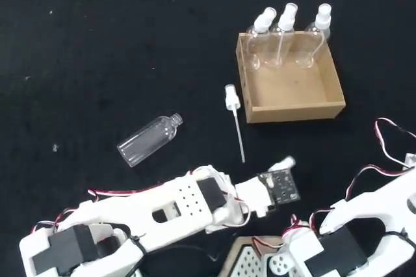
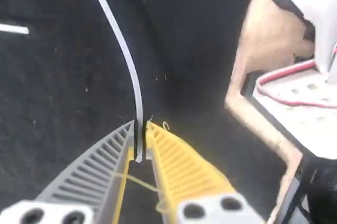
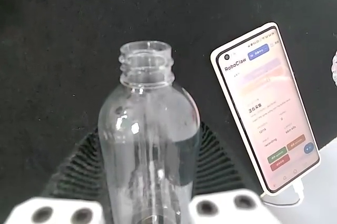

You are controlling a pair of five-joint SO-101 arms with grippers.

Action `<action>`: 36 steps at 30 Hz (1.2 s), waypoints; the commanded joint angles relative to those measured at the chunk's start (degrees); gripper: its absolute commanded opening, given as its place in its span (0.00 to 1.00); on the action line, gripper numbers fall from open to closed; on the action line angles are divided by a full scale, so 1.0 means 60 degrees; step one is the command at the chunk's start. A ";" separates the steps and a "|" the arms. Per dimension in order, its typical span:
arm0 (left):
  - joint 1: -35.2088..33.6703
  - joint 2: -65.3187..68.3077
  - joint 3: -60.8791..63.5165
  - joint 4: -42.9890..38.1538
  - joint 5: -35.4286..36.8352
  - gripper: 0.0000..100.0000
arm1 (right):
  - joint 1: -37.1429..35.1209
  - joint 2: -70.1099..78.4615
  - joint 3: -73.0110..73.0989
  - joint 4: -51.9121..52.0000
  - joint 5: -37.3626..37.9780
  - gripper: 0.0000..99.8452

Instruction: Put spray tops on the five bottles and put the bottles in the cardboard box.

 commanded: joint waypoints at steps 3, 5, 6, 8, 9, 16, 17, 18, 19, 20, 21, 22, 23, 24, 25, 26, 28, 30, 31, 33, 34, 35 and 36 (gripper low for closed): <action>-0.0872 -0.0293 -0.0066 0.1509 -0.0088 0.03 | 0.0147 -0.0022 -0.0344 -0.0190 0.0117 0.01; -0.1326 -0.0674 0.0183 0.2198 -0.0689 0.03 | 0.0147 -0.0022 -0.0344 -0.0190 0.0117 0.01; -0.1575 -0.0938 0.0330 0.2520 -0.1070 0.03 | 0.0147 -0.0022 -0.0344 -0.0190 0.0117 0.01; -0.2147 -0.1626 0.0579 0.3385 -0.1802 0.03 | 0.0147 -0.0022 -0.0344 -0.0176 0.0117 0.01; -0.2469 -0.2022 0.0667 0.3824 -0.2183 0.03 | 0.0147 -0.0022 -0.0344 -0.0161 0.0117 0.01; -0.5912 -0.4161 0.0755 0.5919 -0.4879 0.03 | 0.0073 -0.0022 -0.0344 -0.0147 0.0073 0.01; -0.6264 -0.4190 0.0755 0.5949 -0.5099 0.03 | 0.0073 -0.0022 -0.0344 -0.0132 0.0059 0.01; -0.6469 -0.4190 0.0755 0.5993 -0.5260 0.03 | 0.0059 -0.0022 -0.0344 -0.0132 0.0059 0.01; -0.6601 -0.4161 0.0755 0.5993 -0.5392 0.05 | 0.0059 -0.0022 -0.0344 -0.0132 0.0059 0.01; -0.6674 -0.4117 0.0755 0.5993 -0.5480 0.09 | 0.0059 -0.0022 -0.0344 -0.0132 0.0059 0.01; -0.6703 -0.4059 0.0755 0.5949 -0.5480 0.14 | 0.0059 -0.0022 -0.0344 -0.0132 0.0073 0.01; -0.6718 -0.4000 0.0755 0.5919 -0.5465 0.20 | 0.0073 -0.0022 -0.0344 -0.0132 0.0103 0.01; -0.6659 -0.3927 0.0740 0.5817 -0.5480 0.24 | 0.0117 -0.0022 -0.0344 -0.0132 0.0117 0.01; -0.6645 -0.3883 0.0711 0.5597 -0.5465 0.28 | 0.0132 -0.0022 -0.0344 -0.0132 0.0117 0.01; -0.6645 -0.3897 0.0652 0.5363 -0.5421 0.29 | 0.0147 -0.0022 -0.0344 -0.0132 0.0117 0.01; -0.6645 -0.3883 0.0535 0.5070 -0.5289 0.28 | 0.0147 -0.0022 -0.0344 -0.0132 0.0117 0.01; -0.6615 -0.3780 0.0007 0.4571 -0.4806 0.25 | 0.0147 -0.0022 -0.0344 -0.0132 0.0117 0.01; -0.6366 -0.3766 -0.0549 0.4029 -0.3956 0.23 | 0.0132 -0.0022 -0.0344 -0.0132 0.0117 0.01; -0.6190 -0.3766 -0.0755 0.3707 -0.3355 0.22 | 0.0117 -0.0022 -0.0344 -0.0132 0.0117 0.01; -0.5707 -0.3678 -0.0901 0.3077 -0.2300 0.22 | 0.0088 -0.0022 -0.0344 -0.0132 0.0117 0.01; -0.5487 -0.3487 -0.0960 0.2886 -0.2139 0.22 | 0.0073 -0.0022 -0.0344 -0.0132 0.0117 0.01; -0.5311 -0.3165 -0.1004 0.2711 -0.2110 0.22 | 0.0073 -0.0022 -0.0344 -0.0132 0.0117 0.01; -0.5194 -0.2755 -0.1121 0.2593 -0.2081 0.22 | 0.0073 -0.0022 -0.0344 -0.0132 0.0117 0.01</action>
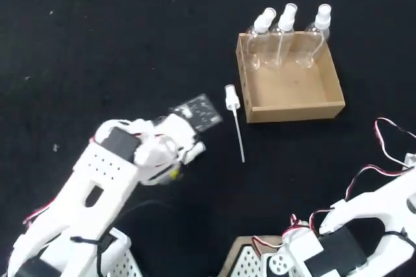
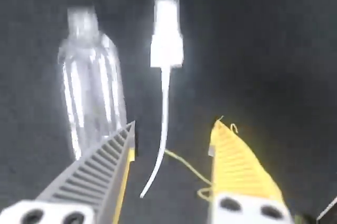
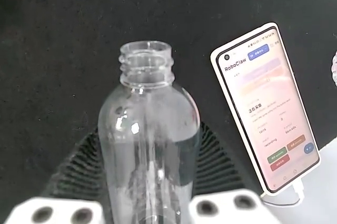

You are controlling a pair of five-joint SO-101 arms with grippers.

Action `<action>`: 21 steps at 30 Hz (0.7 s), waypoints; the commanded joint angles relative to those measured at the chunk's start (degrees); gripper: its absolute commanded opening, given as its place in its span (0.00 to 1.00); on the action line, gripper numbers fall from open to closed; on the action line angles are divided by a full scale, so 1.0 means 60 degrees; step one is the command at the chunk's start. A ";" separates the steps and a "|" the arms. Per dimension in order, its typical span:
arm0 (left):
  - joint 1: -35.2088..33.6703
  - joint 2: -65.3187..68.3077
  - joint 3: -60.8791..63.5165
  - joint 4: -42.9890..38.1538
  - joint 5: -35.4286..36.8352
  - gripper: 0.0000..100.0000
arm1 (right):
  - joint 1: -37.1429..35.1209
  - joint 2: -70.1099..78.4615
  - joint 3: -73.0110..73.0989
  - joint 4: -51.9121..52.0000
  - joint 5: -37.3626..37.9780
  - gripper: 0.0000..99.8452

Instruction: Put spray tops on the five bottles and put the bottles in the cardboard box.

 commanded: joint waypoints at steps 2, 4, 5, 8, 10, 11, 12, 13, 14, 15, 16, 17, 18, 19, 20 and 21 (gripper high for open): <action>0.0725 0.1978 -0.1238 -0.0791 0.0718 0.22 | 0.0059 -0.0022 -0.0344 -0.0132 0.0117 0.01; 0.0711 0.3267 -0.1985 -0.0762 0.0894 0.22 | 0.0073 -0.0022 -0.0344 -0.0176 0.0132 0.01; 0.0711 0.3795 -0.2381 -0.0762 0.1011 0.22 | 0.0073 -0.0022 -0.0344 -0.0190 0.0132 0.01; 0.0769 0.5260 -0.3641 -0.0762 0.1040 0.22 | 0.0117 -0.0022 -0.0344 -0.0190 0.0132 0.01; 0.0769 0.6037 -0.4344 -0.0762 0.1040 0.22 | 0.0132 -0.0022 -0.0344 -0.0205 0.0132 0.01; 0.0784 0.6344 -0.4593 -0.0762 0.1026 0.22 | 0.0132 -0.0022 -0.0344 -0.0205 0.0132 0.01; 0.0784 0.6637 -0.4813 -0.0762 0.0996 0.22 | 0.0132 -0.0022 -0.0344 -0.0205 0.0132 0.01; 0.0784 0.6901 -0.4960 -0.0762 0.0777 0.22 | 0.0132 -0.0022 -0.0344 -0.0205 0.0132 0.01; 0.0755 0.7179 -0.5062 -0.0762 0.0498 0.22 | 0.0132 -0.0022 -0.0344 -0.0205 0.0132 0.01; 0.0725 0.7414 -0.5136 -0.0762 0.0322 0.22 | 0.0132 -0.0022 -0.0344 -0.0205 0.0132 0.01; 0.0696 0.7648 -0.5165 -0.0762 0.0190 0.22 | 0.0132 -0.0022 -0.0344 -0.0205 0.0132 0.01; 0.0696 0.7853 -0.5165 -0.0777 0.0147 0.22 | 0.0132 -0.0022 -0.0344 -0.0205 0.0132 0.01; 0.0696 0.7985 -0.5165 -0.0777 0.0147 0.22 | 0.0117 -0.0022 -0.0344 -0.0205 0.0132 0.01; 0.0696 0.8117 -0.5165 -0.0777 0.0147 0.22 | 0.0117 -0.0022 -0.0344 -0.0205 0.0132 0.01; 0.0696 0.8220 -0.5179 -0.0777 0.0147 0.22 | 0.0103 -0.0022 -0.0344 -0.0205 0.0132 0.01; 0.0667 0.8278 -0.5179 -0.0777 0.0117 0.22 | 0.0103 -0.0022 -0.0344 -0.0205 0.0132 0.01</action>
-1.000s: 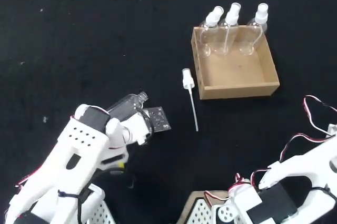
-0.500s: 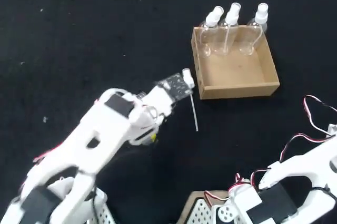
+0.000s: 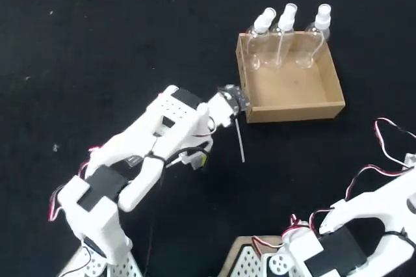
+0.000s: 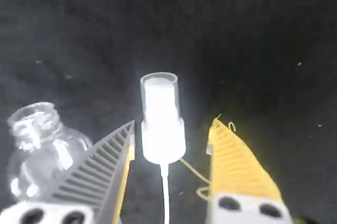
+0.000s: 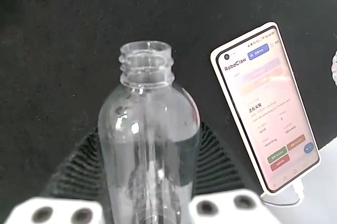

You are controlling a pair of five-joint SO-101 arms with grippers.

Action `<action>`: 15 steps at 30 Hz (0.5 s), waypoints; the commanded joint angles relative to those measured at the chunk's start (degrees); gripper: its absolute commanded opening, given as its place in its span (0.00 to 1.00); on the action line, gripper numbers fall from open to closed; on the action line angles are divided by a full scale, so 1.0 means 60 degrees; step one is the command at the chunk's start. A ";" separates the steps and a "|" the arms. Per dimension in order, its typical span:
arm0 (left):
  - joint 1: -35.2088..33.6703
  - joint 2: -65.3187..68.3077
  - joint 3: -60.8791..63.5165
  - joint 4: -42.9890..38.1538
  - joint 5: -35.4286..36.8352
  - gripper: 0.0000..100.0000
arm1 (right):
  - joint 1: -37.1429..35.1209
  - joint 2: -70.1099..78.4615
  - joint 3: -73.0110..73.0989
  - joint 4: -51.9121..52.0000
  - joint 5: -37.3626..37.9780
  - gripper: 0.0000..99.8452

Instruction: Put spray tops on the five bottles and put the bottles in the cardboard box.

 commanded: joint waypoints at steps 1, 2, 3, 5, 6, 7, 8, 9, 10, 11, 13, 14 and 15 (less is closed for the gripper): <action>-0.0051 0.0176 -0.0564 -0.0117 -0.0176 0.22 | 0.0103 -0.0022 -0.0344 -0.0205 0.0132 0.01; -0.0154 0.0205 -0.0564 -0.0147 -0.0176 0.22 | 0.0117 -0.0022 -0.0344 -0.0205 0.0132 0.01; -0.0271 0.0234 -0.0564 -0.0161 -0.0176 0.22 | 0.0117 -0.0022 -0.0344 -0.0205 0.0147 0.01; -0.0491 0.0234 -0.0549 -0.0147 -0.0176 0.22 | 0.0117 -0.0022 -0.0344 -0.0205 0.0147 0.01; -0.0564 0.0234 -0.0520 -0.0161 -0.0176 0.22 | 0.0117 -0.0022 -0.0344 -0.0205 0.0147 0.01; -0.0593 0.0234 -0.0505 -0.0161 -0.0176 0.22 | 0.0117 -0.0022 -0.0344 -0.0205 0.0147 0.01; -0.0593 0.0249 -0.0505 -0.0147 -0.0176 0.22 | 0.0117 -0.0022 -0.0344 -0.0205 0.0147 0.01; -0.0593 0.0249 -0.0491 -0.0147 -0.0132 0.22 | 0.0117 -0.0022 -0.0344 -0.0205 0.0147 0.01; -0.0549 0.0249 -0.0491 -0.0161 -0.0117 0.22 | 0.0103 -0.0022 -0.0344 -0.0205 0.0147 0.01; -0.0520 0.0249 -0.0491 -0.0176 -0.0103 0.21 | 0.0103 -0.0022 -0.0344 -0.0205 0.0147 0.01; -0.0476 0.0249 -0.0491 -0.0190 -0.0103 0.21 | 0.0103 -0.0022 -0.0344 -0.0205 0.0147 0.01; -0.0447 0.0249 -0.0491 -0.0190 -0.0103 0.21 | 0.0117 -0.0022 -0.0344 -0.0205 0.0147 0.01; -0.0432 0.0249 -0.0491 -0.0190 -0.0103 0.21 | 0.0117 -0.0022 -0.0344 -0.0205 0.0147 0.01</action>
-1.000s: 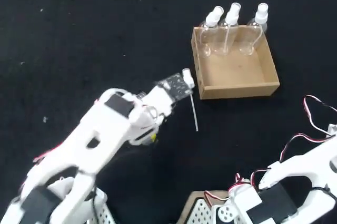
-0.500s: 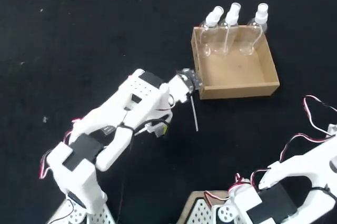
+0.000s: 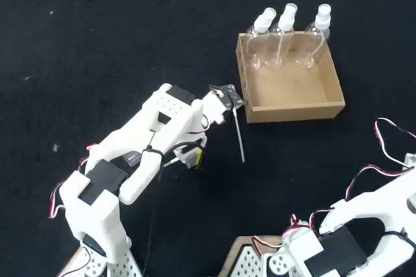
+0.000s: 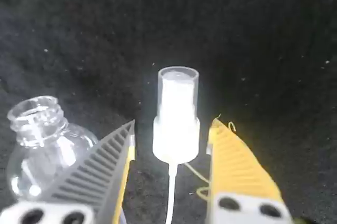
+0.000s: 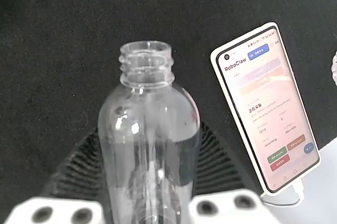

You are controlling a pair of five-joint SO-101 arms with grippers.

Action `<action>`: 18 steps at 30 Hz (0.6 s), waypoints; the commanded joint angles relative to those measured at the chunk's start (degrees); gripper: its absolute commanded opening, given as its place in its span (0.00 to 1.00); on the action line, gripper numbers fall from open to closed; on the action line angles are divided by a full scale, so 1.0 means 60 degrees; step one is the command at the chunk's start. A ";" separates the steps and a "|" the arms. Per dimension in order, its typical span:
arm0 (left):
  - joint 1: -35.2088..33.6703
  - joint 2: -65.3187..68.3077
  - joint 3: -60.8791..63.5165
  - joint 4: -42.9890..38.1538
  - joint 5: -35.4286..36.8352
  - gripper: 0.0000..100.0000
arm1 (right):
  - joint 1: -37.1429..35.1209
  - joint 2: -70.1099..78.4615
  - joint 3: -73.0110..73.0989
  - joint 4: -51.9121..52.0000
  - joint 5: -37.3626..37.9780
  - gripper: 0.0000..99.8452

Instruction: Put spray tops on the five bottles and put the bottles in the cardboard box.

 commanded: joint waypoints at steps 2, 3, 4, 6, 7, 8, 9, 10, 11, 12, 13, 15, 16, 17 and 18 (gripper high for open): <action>0.0037 -0.0088 -0.0476 -0.0088 -0.0015 0.21 | 0.0117 -0.0022 -0.0344 -0.0205 0.0147 0.01; 0.0037 -0.0088 -0.0491 -0.0103 0.0029 0.21 | 0.0117 -0.0022 -0.0344 -0.0205 0.0147 0.01; 0.0037 -0.0088 -0.0476 -0.0220 0.0205 0.21 | 0.0103 -0.0022 -0.0344 -0.0205 0.0147 0.01; 0.0022 -0.0073 -0.0462 -0.0440 0.0674 0.21 | 0.0103 -0.0022 -0.0344 -0.0205 0.0147 0.01; 0.0007 -0.0073 -0.0462 -0.0469 0.0850 0.21 | 0.0103 -0.0022 -0.0344 -0.0205 0.0147 0.01; 0.0007 -0.0073 -0.0462 -0.0484 0.0952 0.21 | 0.0117 -0.0022 -0.0344 -0.0205 0.0147 0.01; 0.0022 -0.0073 -0.0462 -0.0484 0.0996 0.21 | 0.0117 -0.0022 -0.0344 -0.0205 0.0147 0.01; 0.0022 -0.0073 -0.0462 -0.0484 0.1011 0.21 | 0.0117 -0.0022 -0.0344 -0.0205 0.0147 0.01; 0.0022 -0.0073 -0.0476 -0.0484 0.1026 0.21 | 0.0117 -0.0022 -0.0344 -0.0205 0.0147 0.01; 0.0007 -0.0073 -0.0476 -0.0484 0.1011 0.21 | 0.0117 -0.0022 -0.0344 -0.0205 0.0147 0.01; -0.0022 -0.0073 -0.0476 -0.0469 0.0996 0.21 | 0.0117 -0.0022 -0.0344 -0.0205 0.0147 0.01; -0.0051 -0.0059 -0.0447 -0.0410 0.0996 0.21 | 0.0132 -0.0022 -0.0344 -0.0205 0.0147 0.01; -0.0051 0.0015 -0.0388 -0.0410 0.0996 0.21 | 0.0132 -0.0022 -0.0344 -0.0205 0.0147 0.01; -0.0051 0.0103 -0.0374 -0.0425 0.0982 0.21 | 0.0132 -0.0022 -0.0344 -0.0205 0.0147 0.01; -0.0051 0.0220 -0.0359 -0.0425 0.0982 0.21 | 0.0132 -0.0022 -0.0344 -0.0205 0.0147 0.01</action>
